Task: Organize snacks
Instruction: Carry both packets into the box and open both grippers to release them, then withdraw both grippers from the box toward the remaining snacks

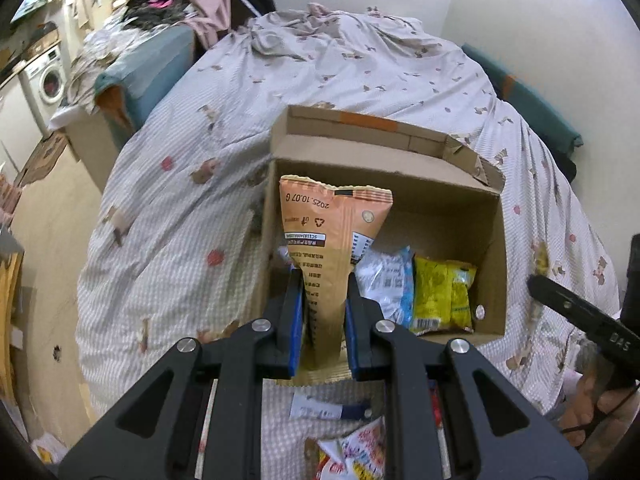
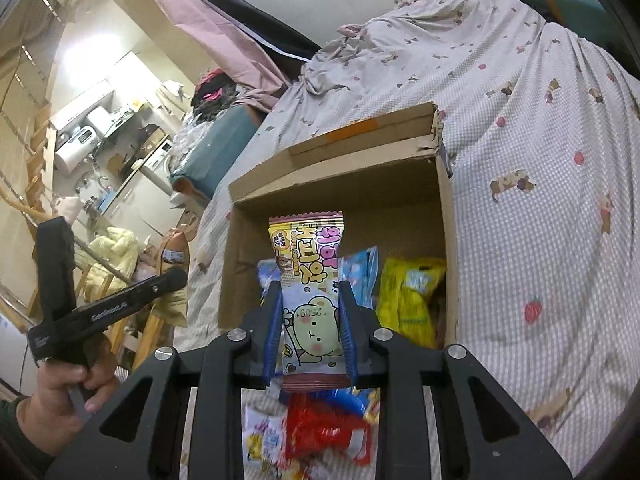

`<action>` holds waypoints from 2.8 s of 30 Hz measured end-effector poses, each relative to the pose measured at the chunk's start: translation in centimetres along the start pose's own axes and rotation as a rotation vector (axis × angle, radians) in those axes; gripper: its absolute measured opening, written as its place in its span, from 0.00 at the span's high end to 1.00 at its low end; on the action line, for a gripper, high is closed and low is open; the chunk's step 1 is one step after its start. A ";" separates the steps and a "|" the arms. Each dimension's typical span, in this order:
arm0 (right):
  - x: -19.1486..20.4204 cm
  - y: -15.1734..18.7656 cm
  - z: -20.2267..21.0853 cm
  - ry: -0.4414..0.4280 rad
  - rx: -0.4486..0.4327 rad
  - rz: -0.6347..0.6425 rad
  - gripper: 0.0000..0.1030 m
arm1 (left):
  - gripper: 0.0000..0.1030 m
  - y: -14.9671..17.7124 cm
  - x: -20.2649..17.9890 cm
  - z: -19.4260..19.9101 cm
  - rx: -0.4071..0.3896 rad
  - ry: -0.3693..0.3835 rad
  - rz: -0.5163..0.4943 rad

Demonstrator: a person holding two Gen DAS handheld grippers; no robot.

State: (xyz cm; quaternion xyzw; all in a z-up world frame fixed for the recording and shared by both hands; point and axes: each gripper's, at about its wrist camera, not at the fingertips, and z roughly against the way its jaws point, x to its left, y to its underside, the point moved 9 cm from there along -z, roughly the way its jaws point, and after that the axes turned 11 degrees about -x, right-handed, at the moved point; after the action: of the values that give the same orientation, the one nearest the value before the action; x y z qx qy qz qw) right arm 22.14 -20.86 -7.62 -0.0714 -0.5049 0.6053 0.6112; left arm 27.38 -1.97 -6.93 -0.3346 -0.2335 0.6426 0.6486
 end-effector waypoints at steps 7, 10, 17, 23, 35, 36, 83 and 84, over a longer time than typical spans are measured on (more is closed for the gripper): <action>-2.0 -0.5 -3.5 0.041 -0.002 -0.024 0.73 | 0.86 0.0 -1.6 -3.8 0.033 0.005 -0.011; -3.5 0.6 -4.5 0.091 0.003 -0.005 0.73 | 0.86 0.5 -2.0 -5.0 0.021 0.005 -0.029; -5.2 2.1 -5.6 0.120 0.049 -0.032 0.73 | 0.85 1.4 -1.9 -6.1 0.015 0.027 -0.054; -5.0 2.4 -6.1 0.100 0.065 -0.040 0.73 | 0.85 2.6 -2.1 -6.6 0.047 0.030 -0.047; -4.1 2.7 -6.7 0.086 0.083 -0.009 0.71 | 0.83 4.3 -2.5 -7.7 0.086 0.037 -0.017; -4.0 2.7 -6.8 0.080 0.085 -0.010 0.71 | 0.83 4.3 -2.5 -7.6 0.085 0.039 -0.016; -1.0 3.6 1.3 0.116 -0.032 0.077 0.09 | 0.17 3.3 2.1 0.7 -0.045 -0.025 0.057; -1.0 3.6 1.6 0.121 -0.037 0.075 0.09 | 0.17 3.3 2.2 1.2 -0.055 -0.024 0.057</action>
State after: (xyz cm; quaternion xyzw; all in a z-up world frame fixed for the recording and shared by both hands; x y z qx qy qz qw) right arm 18.87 -21.59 -9.94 -0.1378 -0.4753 0.6129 0.6160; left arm 24.43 0.18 -8.87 -0.3512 -0.2492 0.6580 0.6177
